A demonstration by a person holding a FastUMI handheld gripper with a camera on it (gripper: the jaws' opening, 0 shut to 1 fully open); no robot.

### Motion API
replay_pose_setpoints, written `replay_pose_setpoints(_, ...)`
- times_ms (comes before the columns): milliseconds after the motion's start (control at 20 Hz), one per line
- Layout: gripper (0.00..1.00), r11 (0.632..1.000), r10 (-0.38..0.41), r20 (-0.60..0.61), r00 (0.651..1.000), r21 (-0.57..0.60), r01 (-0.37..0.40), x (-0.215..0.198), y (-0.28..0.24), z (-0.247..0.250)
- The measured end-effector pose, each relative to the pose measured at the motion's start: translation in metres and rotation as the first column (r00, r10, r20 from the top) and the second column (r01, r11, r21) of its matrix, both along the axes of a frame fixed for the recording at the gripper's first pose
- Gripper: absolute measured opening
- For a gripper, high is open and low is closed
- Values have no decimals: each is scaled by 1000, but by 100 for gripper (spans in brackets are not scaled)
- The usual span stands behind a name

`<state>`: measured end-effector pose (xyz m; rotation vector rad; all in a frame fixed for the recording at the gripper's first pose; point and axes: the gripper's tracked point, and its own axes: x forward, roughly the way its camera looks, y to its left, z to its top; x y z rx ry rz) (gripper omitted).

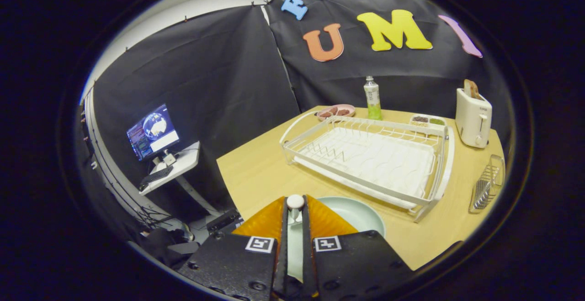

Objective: Take the plate from the dish rack, then take the spoon from the basket and place it into the plate.

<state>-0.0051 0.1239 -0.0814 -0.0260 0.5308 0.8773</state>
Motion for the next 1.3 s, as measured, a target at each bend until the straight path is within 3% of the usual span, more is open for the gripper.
replay_pose_setpoints(100, 23, 1000, -24, 4, 1000, 8, 24, 6, -6, 3)
replay_pose_setpoints(250, 52, 998, -65, 20, 998, 27, 64, 14, -14, 7)
replay_pose_setpoints(450, 81, 991, -136, 91, 987, 27, 134, 21, -29, 19)
replay_pose_setpoints(600, 94, 977, -211, 180, 961, 38, 207, 26, -40, 35)
replay_pose_setpoints(700, 96, 963, -269, 242, 932, 56, 264, 27, -50, 49)
replay_pose_setpoints(850, 98, 932, -362, 318, 876, 110, 345, 24, -64, 74)
replay_pose_setpoints(1000, 100, 877, -481, 357, 801, 187, 443, 18, -85, 95)
replay_pose_setpoints(1300, 100, 708, -701, 402, 589, 289, 644, -9, -130, 116)
